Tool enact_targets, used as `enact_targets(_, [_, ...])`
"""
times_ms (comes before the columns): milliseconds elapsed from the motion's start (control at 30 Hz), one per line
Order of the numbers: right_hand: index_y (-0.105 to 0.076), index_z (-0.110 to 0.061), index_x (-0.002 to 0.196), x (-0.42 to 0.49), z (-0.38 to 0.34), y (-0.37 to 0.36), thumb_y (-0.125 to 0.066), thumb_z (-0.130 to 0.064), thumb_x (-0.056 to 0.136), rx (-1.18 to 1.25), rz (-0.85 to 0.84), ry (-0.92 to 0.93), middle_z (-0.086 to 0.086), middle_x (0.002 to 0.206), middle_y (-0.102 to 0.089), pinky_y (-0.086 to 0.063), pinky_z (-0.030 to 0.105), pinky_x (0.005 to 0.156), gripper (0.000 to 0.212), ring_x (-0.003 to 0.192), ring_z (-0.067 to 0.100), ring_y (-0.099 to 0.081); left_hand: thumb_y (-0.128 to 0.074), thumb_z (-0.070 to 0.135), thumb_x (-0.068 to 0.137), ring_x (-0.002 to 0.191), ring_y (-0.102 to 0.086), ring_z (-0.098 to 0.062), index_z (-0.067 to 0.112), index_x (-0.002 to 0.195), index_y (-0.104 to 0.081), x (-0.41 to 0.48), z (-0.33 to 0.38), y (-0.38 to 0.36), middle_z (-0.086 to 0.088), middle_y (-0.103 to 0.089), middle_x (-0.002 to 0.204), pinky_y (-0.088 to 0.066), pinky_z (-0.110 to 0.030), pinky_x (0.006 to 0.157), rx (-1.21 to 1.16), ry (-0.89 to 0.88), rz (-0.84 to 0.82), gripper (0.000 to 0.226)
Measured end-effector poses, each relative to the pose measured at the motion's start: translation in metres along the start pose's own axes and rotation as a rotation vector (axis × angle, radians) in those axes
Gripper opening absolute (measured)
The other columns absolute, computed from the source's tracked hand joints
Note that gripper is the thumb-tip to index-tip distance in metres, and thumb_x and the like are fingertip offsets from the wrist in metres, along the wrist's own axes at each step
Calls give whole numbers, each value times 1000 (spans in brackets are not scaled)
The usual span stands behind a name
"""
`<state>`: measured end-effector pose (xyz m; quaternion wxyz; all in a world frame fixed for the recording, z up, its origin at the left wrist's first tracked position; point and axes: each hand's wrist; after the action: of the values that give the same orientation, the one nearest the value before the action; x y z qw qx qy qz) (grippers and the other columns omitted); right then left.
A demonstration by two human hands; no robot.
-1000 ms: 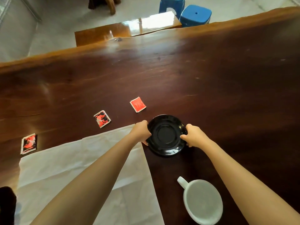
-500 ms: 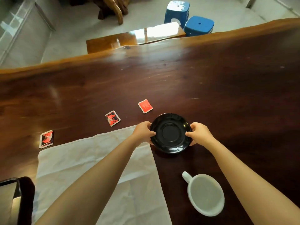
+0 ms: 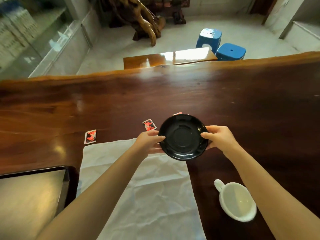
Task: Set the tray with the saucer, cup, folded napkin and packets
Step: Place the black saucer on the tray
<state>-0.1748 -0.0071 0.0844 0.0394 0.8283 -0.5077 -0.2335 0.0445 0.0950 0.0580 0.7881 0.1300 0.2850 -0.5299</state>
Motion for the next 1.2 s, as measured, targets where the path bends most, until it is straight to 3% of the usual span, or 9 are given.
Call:
enact_targets(67, [-66,-5,110,-13,-15,-15,-60,3,84,-2,-28,22,14,89,-70,-59,36,58,28,72,28,-69,-64,2,83,66,-73,-21,9,93,-68,-17,-1,22,-9,-75,74,-58,-30,54,-38,-21,-3,13])
enact_targets(200, [-68,-9,104,-38,-39,-57,-61,0,85,-35,-79,56,9,83,-71,-60,31,57,22,70,22,-70,-65,8,85,70,-74,-23,10,95,-67,-52,-8,70,-5,-76,73,-57,-28,53,-45,-35,15,10])
enact_targets(300, [-68,-14,98,-58,-53,-99,-61,-1,86,-64,-113,60,9,83,-71,-60,36,64,19,74,24,-70,-64,10,86,73,-74,-22,13,94,-68,-79,-16,112,-7,-76,79,-57,-30,55,-54,-42,40,9])
enact_targets(467, [-71,-13,96,-92,-71,-180,-59,2,85,-29,-180,79,10,77,-72,-55,29,52,23,65,20,-68,-64,13,86,79,-74,-24,12,96,-70,-126,-27,198,-8,-76,85,-60,-34,61,-87,-42,41,11])
enact_targets(700, [-72,-9,99,-127,-91,-315,-58,2,85,-14,-266,112,13,75,-70,-55,27,52,22,60,17,-67,-63,11,86,77,-71,-23,9,101,-68,-180,-51,329,-9,-75,86,-60,-34,64,-148,-63,120,15])
enact_targets(900, [-71,-12,97,-135,-98,-418,-58,-2,87,-62,-342,113,8,71,-72,-58,28,55,20,62,15,-70,-63,10,86,79,-62,-26,9,101,-70,-210,-85,420,-13,-69,90,-60,-33,61,-234,-55,247,17])
enact_targets(1100, [-66,-15,110,-127,-87,-515,-58,-8,89,-201,-454,71,9,84,-72,-61,34,66,24,73,19,-71,-60,10,89,62,-67,-12,11,102,-70,-223,-129,491,-5,-73,81,-56,-26,53,-244,8,397,17])
enact_targets(1200, [-64,-13,113,-122,-76,-560,-60,-8,87,-289,-487,80,11,81,-70,-60,33,66,27,75,21,-70,-56,4,89,70,-70,-16,10,105,-69,-224,-149,518,-10,-73,88,-56,-23,52,-235,43,476,21])
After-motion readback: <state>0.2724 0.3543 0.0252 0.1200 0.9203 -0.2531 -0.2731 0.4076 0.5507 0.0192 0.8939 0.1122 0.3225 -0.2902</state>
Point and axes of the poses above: each hand's wrist, its own x-axis towards the middle knuckle, its own y-axis out of the back of the hand, z = x × y
